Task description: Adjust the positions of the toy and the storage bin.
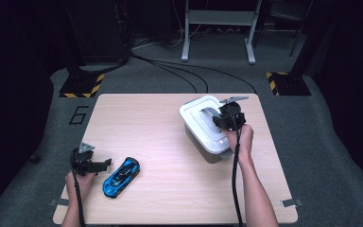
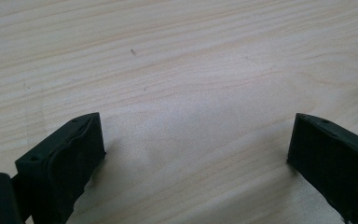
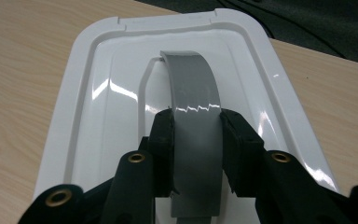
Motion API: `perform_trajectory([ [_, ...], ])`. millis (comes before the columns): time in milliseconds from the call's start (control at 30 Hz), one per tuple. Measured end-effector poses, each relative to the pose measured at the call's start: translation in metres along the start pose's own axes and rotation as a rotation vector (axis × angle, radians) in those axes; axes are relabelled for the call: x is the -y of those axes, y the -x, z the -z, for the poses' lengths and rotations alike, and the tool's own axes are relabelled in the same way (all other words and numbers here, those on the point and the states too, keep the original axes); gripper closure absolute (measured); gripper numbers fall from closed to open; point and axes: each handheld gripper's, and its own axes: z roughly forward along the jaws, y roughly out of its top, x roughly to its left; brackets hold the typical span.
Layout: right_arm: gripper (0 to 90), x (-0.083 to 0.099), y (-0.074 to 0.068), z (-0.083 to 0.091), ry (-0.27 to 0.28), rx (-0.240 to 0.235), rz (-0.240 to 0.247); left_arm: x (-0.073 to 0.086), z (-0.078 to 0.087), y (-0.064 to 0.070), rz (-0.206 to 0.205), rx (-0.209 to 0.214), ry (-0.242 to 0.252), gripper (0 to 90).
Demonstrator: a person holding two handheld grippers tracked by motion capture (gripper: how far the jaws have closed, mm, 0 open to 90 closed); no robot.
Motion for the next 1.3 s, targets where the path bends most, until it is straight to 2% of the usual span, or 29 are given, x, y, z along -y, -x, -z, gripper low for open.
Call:
perform_trajectory([
  [233, 67.2, 0.0, -0.023, -0.001, -0.003, -0.023, 0.0, 0.0, 0.0, 0.0, 0.0, 0.0, 0.0, 3.4],
  [500, 67.3, -0.002, -0.055, -0.006, -0.002, -0.067, 0.046, 0.0, 0.0, 0.0, 0.002, 0.0, 0.008, 3.6],
  [600, 67.3, -0.004, -0.064, -0.007, -0.005, -0.062, 0.058, 0.0, 0.0, 0.0, 0.003, 0.0, 0.007, 3.6],
  [700, 67.3, -0.004, -0.074, -0.008, -0.005, -0.045, 0.044, 0.0, 0.0, 0.0, 0.003, 0.0, 0.008, 3.6],
  [733, 67.2, -0.004, -0.076, -0.009, -0.003, -0.047, 0.054, 0.0, 0.0, 0.0, 0.003, 0.0, 0.007, 3.6],
  [833, 67.3, -0.005, -0.083, -0.011, 0.001, -0.061, 0.033, 0.0, 0.0, 0.0, 0.002, 0.0, 0.008, 3.7],
  [967, 67.2, -0.007, -0.091, -0.014, 0.006, -0.067, 0.033, 0.001, -0.001, 0.0, 0.004, 0.0, 0.013, 3.9],
  [1300, 67.2, -0.007, -0.101, -0.017, 0.017, -0.084, 0.033, 0.001, 0.0, 0.0, 0.002, 0.0, 0.008, 4.2],
])
